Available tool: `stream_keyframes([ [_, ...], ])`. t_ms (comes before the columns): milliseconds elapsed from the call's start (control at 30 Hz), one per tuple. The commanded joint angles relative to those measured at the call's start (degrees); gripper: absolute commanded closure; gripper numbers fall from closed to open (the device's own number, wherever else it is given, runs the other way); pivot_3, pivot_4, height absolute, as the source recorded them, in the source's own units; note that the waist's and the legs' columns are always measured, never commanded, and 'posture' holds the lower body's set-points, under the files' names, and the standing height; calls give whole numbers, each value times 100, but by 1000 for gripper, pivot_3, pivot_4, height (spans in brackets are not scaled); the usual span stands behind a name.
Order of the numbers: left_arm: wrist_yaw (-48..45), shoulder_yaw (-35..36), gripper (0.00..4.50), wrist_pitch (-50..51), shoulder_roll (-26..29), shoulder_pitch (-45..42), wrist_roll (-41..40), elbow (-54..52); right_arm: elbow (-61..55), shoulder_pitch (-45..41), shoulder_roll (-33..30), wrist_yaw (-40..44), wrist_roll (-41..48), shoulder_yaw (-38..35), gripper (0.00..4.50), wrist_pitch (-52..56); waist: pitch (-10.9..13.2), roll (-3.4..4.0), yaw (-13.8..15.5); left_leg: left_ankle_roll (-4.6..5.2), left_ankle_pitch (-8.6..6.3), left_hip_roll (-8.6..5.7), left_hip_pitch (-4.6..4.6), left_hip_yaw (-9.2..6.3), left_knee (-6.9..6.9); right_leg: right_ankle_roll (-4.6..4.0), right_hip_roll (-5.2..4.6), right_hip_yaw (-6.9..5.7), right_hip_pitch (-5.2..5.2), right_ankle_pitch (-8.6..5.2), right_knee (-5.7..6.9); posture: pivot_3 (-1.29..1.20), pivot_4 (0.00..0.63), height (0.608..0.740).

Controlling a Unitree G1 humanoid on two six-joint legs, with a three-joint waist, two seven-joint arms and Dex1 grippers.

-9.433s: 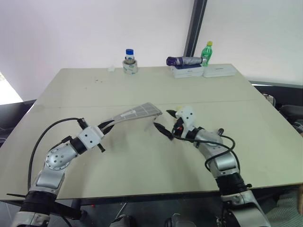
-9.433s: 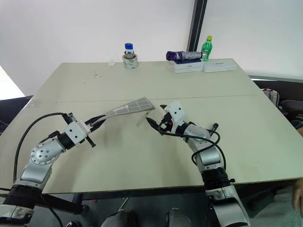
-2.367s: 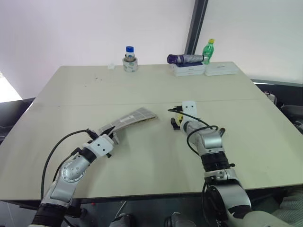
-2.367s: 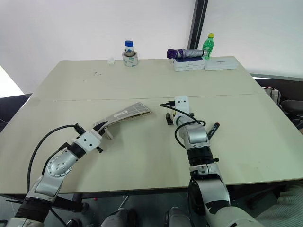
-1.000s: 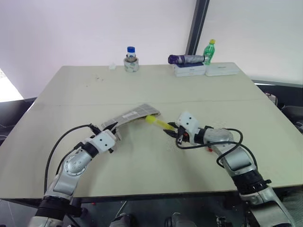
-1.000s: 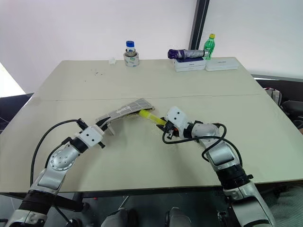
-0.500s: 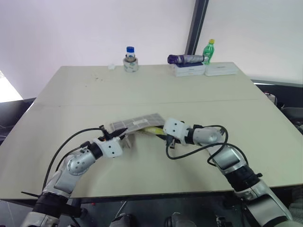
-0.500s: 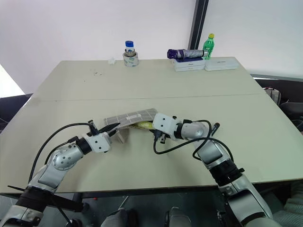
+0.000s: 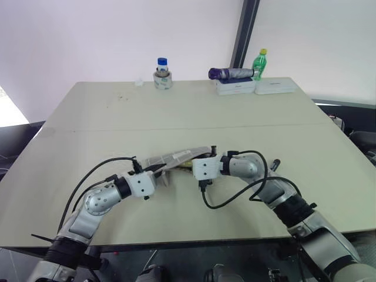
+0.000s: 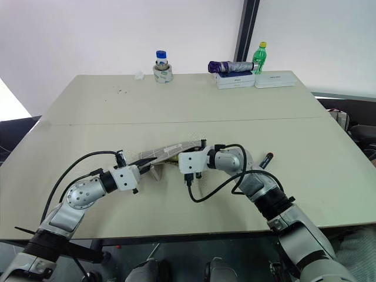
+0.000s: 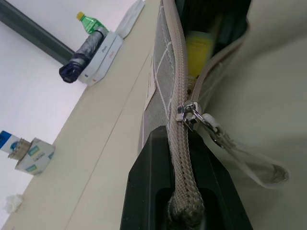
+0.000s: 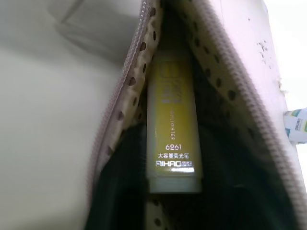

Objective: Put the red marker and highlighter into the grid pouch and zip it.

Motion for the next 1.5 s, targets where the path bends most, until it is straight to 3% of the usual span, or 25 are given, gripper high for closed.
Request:
stream_keyframes([
  [33,112,220,4500,59,-40,-94,-172,-229,-123,-23,40,86,300,-276,1209,-80,0,0,-1,0,0,0,0,0,0,0,0,0,0,0,0,0,150,738],
  [100,252,281,4500,131,-64,-123,-81,-175,-360,92,42,292,735,-483,106,-24,0,0,7,0,0,0,0,0,1,0,0,0,1,0,1,0,150,738],
  [200,376,370,4500,260,-88,-81,-73,-178,-1006,415,-70,848,2036,-1143,45,512,0,0,40,1,0,0,0,-4,4,0,1,0,5,0,0,0,150,738],
  [400,618,476,4500,199,-50,22,111,-61,-2109,1148,-421,1180,3398,-1955,45,1869,0,-1,135,3,-1,0,3,-10,8,0,0,0,9,1,0,0,150,738],
  [467,738,519,4500,204,-45,-19,174,-8,-2269,1357,-303,697,3805,-2402,45,2666,-1,-1,143,3,-2,1,3,-13,7,-1,0,0,9,1,0,0,150,738],
  [567,887,540,4500,205,-32,-59,274,66,-2317,1699,-168,-54,3619,-2812,45,2785,-2,-4,160,4,-2,1,2,-18,8,-4,0,0,10,2,0,0,150,738],
  [667,927,474,4500,102,-69,-62,289,158,-2910,3160,560,-1559,3333,-3622,45,2694,-17,-27,194,3,-2,-1,1,-24,4,-3,-1,-6,13,1,0,0,150,738],
  [933,857,289,4500,-117,-193,-268,246,483,-4202,5353,1391,-2712,2928,-3817,45,2419,-15,-20,139,14,-9,1,9,-25,0,2,5,-2,18,-1,-2,0,150,738],
  [1133,803,226,4500,-268,-229,-490,263,775,-4346,5177,1525,-3286,2649,-3531,45,3081,-19,-16,157,20,-11,4,14,-42,-2,-10,11,-3,25,3,0,0,150,738],
  [1500,810,264,4500,-286,-203,-360,258,731,-3549,3212,2027,-4817,2430,-4054,45,5715,-20,-17,135,6,-1,0,6,-35,-1,-10,10,-6,16,4,2,0,150,738],
])
